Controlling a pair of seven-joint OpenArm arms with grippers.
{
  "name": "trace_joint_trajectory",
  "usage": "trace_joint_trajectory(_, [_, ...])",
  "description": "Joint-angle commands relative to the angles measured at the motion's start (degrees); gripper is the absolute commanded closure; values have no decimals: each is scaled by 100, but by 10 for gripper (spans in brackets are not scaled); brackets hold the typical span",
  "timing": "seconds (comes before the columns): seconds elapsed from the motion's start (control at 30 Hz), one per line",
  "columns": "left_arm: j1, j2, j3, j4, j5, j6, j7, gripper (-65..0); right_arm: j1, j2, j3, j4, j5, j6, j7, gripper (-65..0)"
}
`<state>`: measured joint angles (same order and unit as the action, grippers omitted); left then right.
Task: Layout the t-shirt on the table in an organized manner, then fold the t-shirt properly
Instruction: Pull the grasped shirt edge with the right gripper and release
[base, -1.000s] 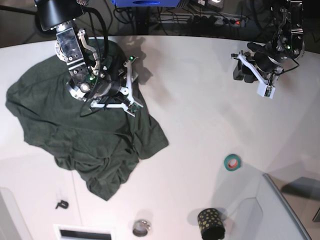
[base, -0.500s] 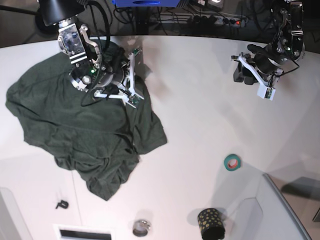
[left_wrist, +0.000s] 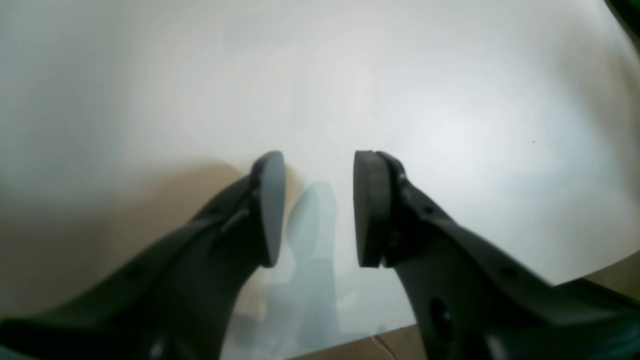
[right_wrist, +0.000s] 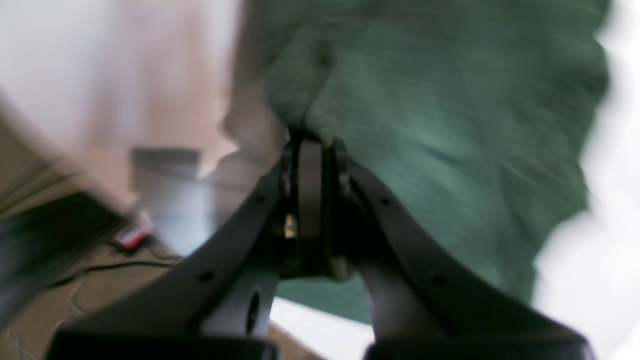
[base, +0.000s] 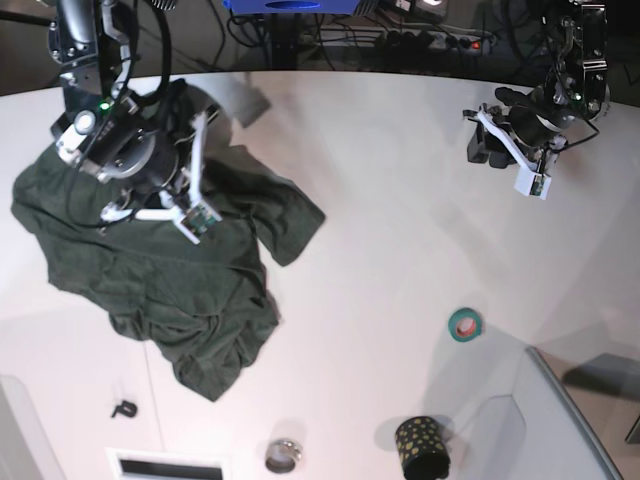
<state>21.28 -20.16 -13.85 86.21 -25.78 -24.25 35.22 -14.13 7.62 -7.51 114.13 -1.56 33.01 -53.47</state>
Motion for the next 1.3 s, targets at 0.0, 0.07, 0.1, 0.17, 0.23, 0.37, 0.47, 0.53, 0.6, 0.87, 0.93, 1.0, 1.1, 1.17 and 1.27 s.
trace_joint_trajectory(0.0, [4, -72, -44, 77, -64, -23, -124, -222, 222, 69, 193, 99, 46, -9, 42, -8])
trace_joint_trajectory(0.07, [4, -72, -44, 77, -64, -23, -124, -222, 459, 157, 474, 82, 55, 8, -29, -8])
trace_joint_trajectory(0.1, [4, -72, -44, 77, -64, -23, -124, -222, 547, 192, 571, 82, 55, 8, -29, -8])
trace_joint_trajectory(0.17, [-5, -72, -44, 86, -64, -23, -124, -222, 828, 324, 764, 73, 55, 8, -29, -8])
trace_joint_trajectory(0.23, [-5, -72, -44, 86, -64, -23, -124, -222, 1101, 386, 896, 56, 55, 8, -29, -8])
trace_joint_trajectory(0.37, [-13, -72, -44, 86, -64, -23, -124, -222, 1787, 368, 1186, -296, 55, 8, -20, -8])
trace_joint_trajectory(0.47, [-22, -63, -44, 86, -64, -23, -124, -222, 2341, 298, 1397, -912, 73, 8, 156, -14])
trace_joint_trajectory(0.53, [-22, -63, -44, 86, -64, -23, -124, -222, 2683, 139, 1599, -1571, 55, 8, 543, -21])
trace_joint_trajectory(0.6, [-22, -63, -44, 86, -73, -23, -124, -222, 2930, -19, 1819, -2406, 46, -9, 982, -86])
trace_joint_trajectory(0.87, [-5, -54, 0, 86, -81, -23, -124, -222, 2938, -98, 2645, -3470, 46, -18, 1686, -524])
trace_joint_trajectory(0.93, [-22, -19, 18, 86, -90, -23, -124, -222, 2648, -142, 3155, -2995, 73, -18, 1536, -497])
trace_joint_trajectory(1.0, [-40, 95, 106, 113, -55, -23, -124, -222, 2297, -203, 3507, -2503, 82, 8, 1255, -479])
trace_joint_trajectory(1.1, [-198, 157, 554, 148, -55, -23, -124, -227, 1699, -300, 3735, -2142, 82, 17, 965, -480])
trace_joint_trajectory(1.17, [-365, 227, 1073, 139, -55, -23, -116, -230, 1365, -371, 3964, -2133, 82, 17, 1132, -480])
trace_joint_trajectory(1.27, [-655, 438, 1802, 148, -64, -23, -116, -232, 1092, -538, 4535, -2142, 90, 17, 1440, -482])
